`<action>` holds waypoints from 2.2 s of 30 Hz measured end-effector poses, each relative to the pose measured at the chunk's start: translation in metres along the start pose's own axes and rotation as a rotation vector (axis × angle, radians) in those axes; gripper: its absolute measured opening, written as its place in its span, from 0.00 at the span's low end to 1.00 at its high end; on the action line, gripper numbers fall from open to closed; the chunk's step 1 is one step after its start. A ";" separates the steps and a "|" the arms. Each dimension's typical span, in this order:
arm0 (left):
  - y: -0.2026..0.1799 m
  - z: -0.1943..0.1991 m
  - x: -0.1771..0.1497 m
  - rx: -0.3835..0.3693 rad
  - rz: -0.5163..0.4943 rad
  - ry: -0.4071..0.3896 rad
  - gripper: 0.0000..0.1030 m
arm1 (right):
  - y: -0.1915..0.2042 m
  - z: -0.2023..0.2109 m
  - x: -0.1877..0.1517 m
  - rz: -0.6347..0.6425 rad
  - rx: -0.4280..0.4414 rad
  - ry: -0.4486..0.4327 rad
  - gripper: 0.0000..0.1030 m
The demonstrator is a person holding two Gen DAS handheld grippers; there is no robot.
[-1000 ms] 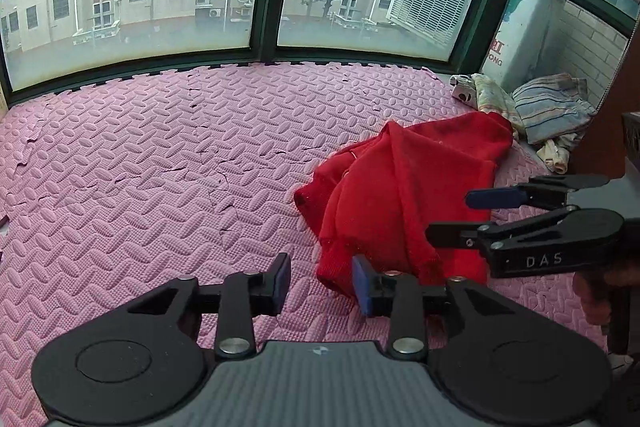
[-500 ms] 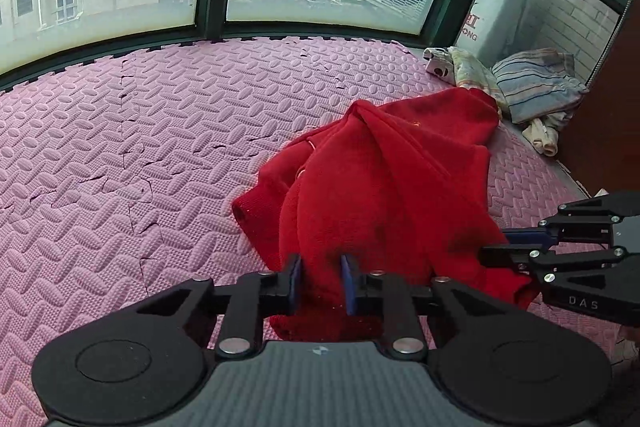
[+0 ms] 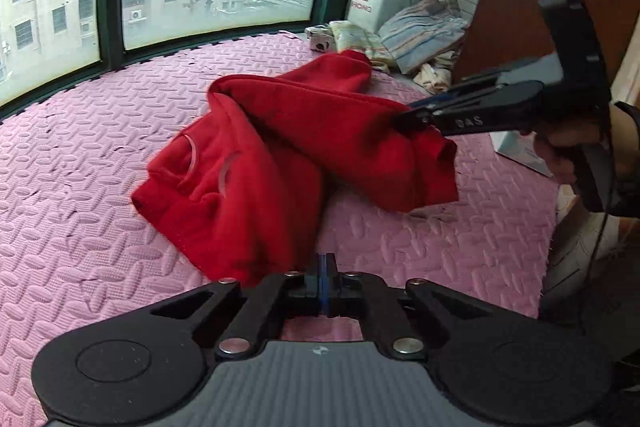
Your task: Fold clothes
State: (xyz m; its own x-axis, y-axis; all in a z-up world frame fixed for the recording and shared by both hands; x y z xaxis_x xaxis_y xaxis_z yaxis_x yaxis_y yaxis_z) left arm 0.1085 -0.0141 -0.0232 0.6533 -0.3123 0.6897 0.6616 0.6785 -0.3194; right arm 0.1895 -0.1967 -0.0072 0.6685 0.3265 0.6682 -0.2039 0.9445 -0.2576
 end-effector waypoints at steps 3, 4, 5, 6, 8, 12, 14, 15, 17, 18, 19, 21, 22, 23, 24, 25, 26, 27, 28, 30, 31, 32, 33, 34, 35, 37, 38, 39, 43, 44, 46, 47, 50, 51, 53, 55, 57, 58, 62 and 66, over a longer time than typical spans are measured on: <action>-0.028 -0.011 -0.014 -0.043 -0.078 0.057 0.00 | 0.007 -0.002 -0.002 0.025 0.007 -0.002 0.24; -0.033 -0.011 -0.017 -0.049 -0.090 0.064 0.00 | 0.009 -0.002 -0.002 0.034 0.009 -0.003 0.26; -0.037 -0.010 -0.018 -0.054 -0.100 0.068 0.00 | 0.012 -0.003 -0.003 0.042 0.011 -0.004 0.31; -0.035 -0.005 -0.015 -0.053 -0.092 0.049 0.00 | 0.014 -0.004 -0.003 0.051 0.014 -0.004 0.38; -0.024 0.007 -0.003 -0.025 -0.054 0.007 0.00 | 0.016 -0.004 -0.001 0.044 0.020 -0.011 0.41; 0.006 0.015 0.018 0.095 0.004 -0.044 0.05 | 0.018 -0.005 0.013 -0.009 0.072 -0.036 0.43; 0.021 0.018 0.028 0.163 0.032 -0.063 0.11 | 0.024 -0.009 0.019 -0.017 0.092 -0.042 0.43; 0.029 0.015 0.031 0.186 0.053 -0.065 0.18 | 0.028 -0.011 0.020 -0.015 0.106 -0.042 0.43; 0.045 0.011 0.037 0.222 0.085 -0.065 0.30 | 0.038 -0.015 0.022 -0.004 0.122 -0.038 0.43; 0.051 0.009 0.038 0.246 0.093 -0.064 0.39 | 0.043 -0.018 0.022 0.005 0.125 -0.034 0.43; 0.056 0.006 0.040 0.268 0.101 -0.063 0.43 | 0.047 -0.020 0.022 0.012 0.127 -0.029 0.43; 0.065 -0.001 0.040 0.284 0.120 -0.046 0.49 | 0.051 -0.027 0.022 0.017 0.125 -0.017 0.43; 0.069 -0.005 0.040 0.292 0.129 -0.038 0.52 | 0.053 -0.031 0.022 0.019 0.124 -0.010 0.43; 0.072 -0.008 0.039 0.292 0.136 -0.031 0.52 | 0.054 -0.034 0.021 0.022 0.123 -0.001 0.43; 0.075 -0.010 0.038 0.288 0.143 -0.024 0.52 | 0.055 -0.037 0.020 0.024 0.125 0.008 0.43; 0.076 -0.013 0.037 0.277 0.146 -0.021 0.50 | 0.056 -0.041 0.019 0.027 0.126 0.016 0.43; 0.078 -0.015 0.038 0.260 0.148 -0.019 0.50 | 0.057 -0.043 0.018 0.030 0.128 0.024 0.42; 0.079 -0.016 0.038 0.248 0.150 -0.015 0.46 | 0.056 -0.043 0.017 0.030 0.132 0.025 0.41; 0.079 -0.017 0.038 0.230 0.154 -0.012 0.33 | 0.056 -0.043 0.015 0.031 0.135 0.026 0.40; 0.078 -0.018 0.038 0.202 0.154 -0.010 0.18 | 0.053 -0.042 0.013 0.032 0.143 0.027 0.29; 0.077 -0.018 0.038 0.192 0.151 -0.011 0.13 | 0.051 -0.041 0.012 0.035 0.146 0.026 0.27; 0.075 -0.017 0.038 0.188 0.143 -0.014 0.12 | 0.050 -0.039 0.010 0.042 0.144 0.026 0.24; 0.074 -0.017 0.038 0.184 0.135 -0.017 0.11 | 0.048 -0.037 0.009 0.051 0.143 0.026 0.23; 0.072 -0.016 0.038 0.180 0.127 -0.020 0.10 | 0.047 -0.035 0.008 0.061 0.136 0.024 0.23; 0.070 -0.015 0.039 0.176 0.120 -0.024 0.10 | 0.046 -0.033 0.006 0.072 0.130 0.023 0.22; 0.068 -0.015 0.039 0.168 0.121 -0.031 0.09 | 0.044 -0.030 0.004 0.089 0.118 0.022 0.18; 0.066 -0.014 0.038 0.163 0.118 -0.032 0.09 | 0.042 -0.029 0.004 0.091 0.118 0.024 0.17; 0.063 -0.013 0.037 0.159 0.109 -0.032 0.09 | 0.040 -0.027 0.003 0.093 0.118 0.026 0.15; 0.050 -0.007 0.035 0.135 0.073 -0.043 0.08 | 0.030 -0.019 0.000 0.126 0.081 0.016 0.12; 0.047 -0.005 0.035 0.128 0.065 -0.048 0.08 | 0.027 -0.017 -0.001 0.137 0.066 0.013 0.11; 0.040 -0.002 0.034 0.110 0.057 -0.058 0.08 | 0.019 -0.013 -0.002 0.163 0.026 0.005 0.10; 0.036 0.000 0.034 0.097 0.048 -0.060 0.08 | 0.015 -0.012 -0.002 0.172 0.010 0.003 0.09; 0.020 0.002 0.030 0.054 0.020 -0.061 0.08 | -0.009 -0.005 -0.006 0.218 -0.094 -0.001 0.09; 0.014 0.002 0.028 0.038 0.010 -0.058 0.08 | -0.017 -0.004 -0.008 0.227 -0.126 0.001 0.09; 0.000 -0.001 0.021 0.004 -0.016 -0.039 0.08 | -0.040 -0.003 -0.013 0.239 -0.206 0.012 0.09; -0.013 -0.005 0.014 -0.036 -0.047 -0.013 0.08 | -0.067 -0.004 -0.015 0.221 -0.285 0.033 0.09; -0.024 -0.011 0.009 -0.074 -0.076 0.023 0.08 | -0.092 -0.004 -0.016 0.192 -0.351 0.051 0.09; -0.028 -0.014 0.007 -0.090 -0.089 0.042 0.09 | -0.101 -0.004 -0.016 0.178 -0.370 0.061 0.10; -0.035 -0.013 0.011 -0.115 -0.118 0.058 0.18 | -0.129 0.001 -0.018 0.093 -0.396 0.073 0.26; -0.025 0.001 0.028 -0.111 -0.117 0.006 0.29 | -0.137 0.006 -0.021 0.090 -0.427 0.062 0.28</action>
State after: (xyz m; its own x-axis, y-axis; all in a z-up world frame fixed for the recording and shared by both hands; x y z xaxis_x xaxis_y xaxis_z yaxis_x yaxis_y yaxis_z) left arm 0.1095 -0.0396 0.0045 0.5709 -0.3891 0.7230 0.7699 0.5597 -0.3068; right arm 0.1990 -0.3330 0.0179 0.7058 0.3915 0.5904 0.0424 0.8086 -0.5869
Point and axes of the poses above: each gripper's, at about its wrist camera, not at the fingertips, and z roughly against the way its jaws point, y to its left, x to its top, the point moved 3 cm from there along -z, roughly the way its jaws point, and after that the axes turned 11 degrees about -x, right-handed, at the moved point
